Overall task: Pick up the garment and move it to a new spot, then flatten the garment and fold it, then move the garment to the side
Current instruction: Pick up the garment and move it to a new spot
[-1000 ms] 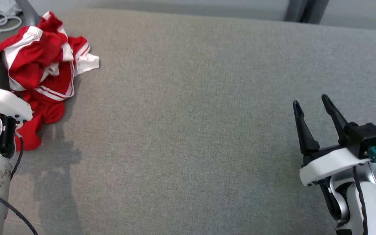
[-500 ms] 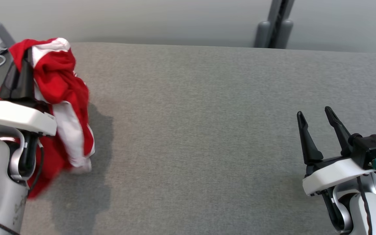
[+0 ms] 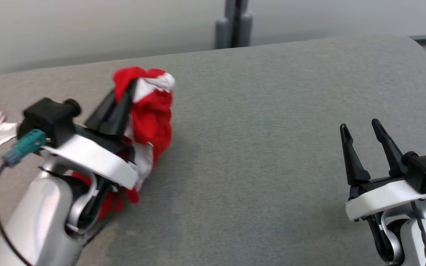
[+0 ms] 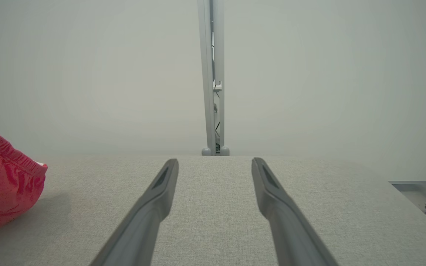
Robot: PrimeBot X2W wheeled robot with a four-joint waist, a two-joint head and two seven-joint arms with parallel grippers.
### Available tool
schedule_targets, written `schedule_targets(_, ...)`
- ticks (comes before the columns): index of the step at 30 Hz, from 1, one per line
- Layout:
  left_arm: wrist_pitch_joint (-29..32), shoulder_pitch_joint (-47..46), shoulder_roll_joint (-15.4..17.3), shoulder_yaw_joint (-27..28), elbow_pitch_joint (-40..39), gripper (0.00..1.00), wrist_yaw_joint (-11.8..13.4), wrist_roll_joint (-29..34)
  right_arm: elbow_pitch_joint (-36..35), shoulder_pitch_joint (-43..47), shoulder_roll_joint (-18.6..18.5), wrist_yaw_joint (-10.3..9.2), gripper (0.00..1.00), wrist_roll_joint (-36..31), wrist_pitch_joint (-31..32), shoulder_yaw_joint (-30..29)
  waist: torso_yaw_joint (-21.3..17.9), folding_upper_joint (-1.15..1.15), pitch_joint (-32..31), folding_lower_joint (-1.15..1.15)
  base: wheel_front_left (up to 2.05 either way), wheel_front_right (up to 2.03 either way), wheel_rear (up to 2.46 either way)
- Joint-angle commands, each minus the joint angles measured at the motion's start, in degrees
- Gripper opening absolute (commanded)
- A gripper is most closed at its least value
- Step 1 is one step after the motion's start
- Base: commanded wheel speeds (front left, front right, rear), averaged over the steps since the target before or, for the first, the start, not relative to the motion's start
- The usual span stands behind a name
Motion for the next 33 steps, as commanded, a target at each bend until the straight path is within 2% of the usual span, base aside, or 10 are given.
schedule_targets(1, 0.59, -0.36, -0.23, -0.91, -0.29, 0.00, -0.66, 0.04, -0.13, 0.38, -0.23, 0.01, 1.00, 0.41, -0.31, -0.22, -3.96, 0.00, 1.15, 0.00, 0.00, 0.00, 0.00)
schedule_targets(8, 4.08, -2.43, -4.20, -10.62, 1.73, 0.00, -4.32, 1.00, 0.18, 0.74, -0.21, 0.01, 1.00, 1.93, -1.38, -0.30, -10.26, 0.00, 3.51, 0.00, 0.00, 0.00, 0.00)
schedule_targets(9, 4.56, -3.11, -5.49, -13.79, 2.46, 0.00, -5.21, 1.47, 0.47, 0.76, -0.22, 0.01, 1.00, 2.41, -1.91, -0.32, -11.57, 0.00, 4.20, 0.00, 0.00, 0.00, 0.00)
schedule_targets(14, 5.02, -5.29, -8.04, -19.89, 3.56, 0.00, -6.49, 1.65, 1.13, 0.86, -0.21, 0.01, 1.00, 3.71, -3.00, -0.51, -13.39, 0.00, 5.95, 0.00, 0.00, 0.00, 0.00)
schedule_targets(19, 5.47, -6.07, -7.13, -20.96, 7.36, 0.00, -6.23, 2.37, 2.24, 0.39, -0.22, 0.01, 1.00, 4.48, -4.13, -0.35, -13.52, 0.00, 7.22, 0.00, 0.00, 0.00, 0.00)
schedule_targets(25, 5.15, -5.85, -5.63, -19.78, 15.22, 0.00, -5.82, 1.69, 3.52, -0.74, -0.21, 0.01, 1.00, 4.93, -4.87, 0.43, -11.79, 0.00, 8.53, 0.00, 0.00, 0.00, 0.00)
schedule_targets(30, 4.10, -6.19, -5.92, -20.27, 19.84, 0.00, -6.24, 1.05, 4.50, -1.33, -0.24, 0.01, 1.00, 4.71, -5.01, 0.81, -10.21, 0.00, 8.67, 0.00, 0.00, 0.00, 0.00)
schedule_targets(31, 3.54, -6.28, -6.28, -20.93, 21.28, 0.72, -6.48, 0.81, 4.89, -1.50, -0.23, 0.01, 1.00, 4.43, -4.92, 1.06, -9.49, 0.00, 8.51, 0.00, 0.00, 0.00, 0.00)
schedule_targets(32, 3.54, -6.28, -6.28, -20.93, 21.28, 0.72, -6.48, 0.81, 4.89, -1.50, -0.23, 0.01, 1.00, 4.43, -4.92, 1.06, -9.49, 0.00, 8.51, 0.00, 0.00, 0.00, 0.00)
schedule_targets(33, 2.91, -6.25, -6.56, -21.20, 21.66, 1.00, -6.62, 0.53, 5.08, -1.53, -0.24, 0.01, 1.00, 4.32, -4.88, 1.08, -9.16, 0.00, 8.35, 0.00, 0.00, 0.00, 0.00)
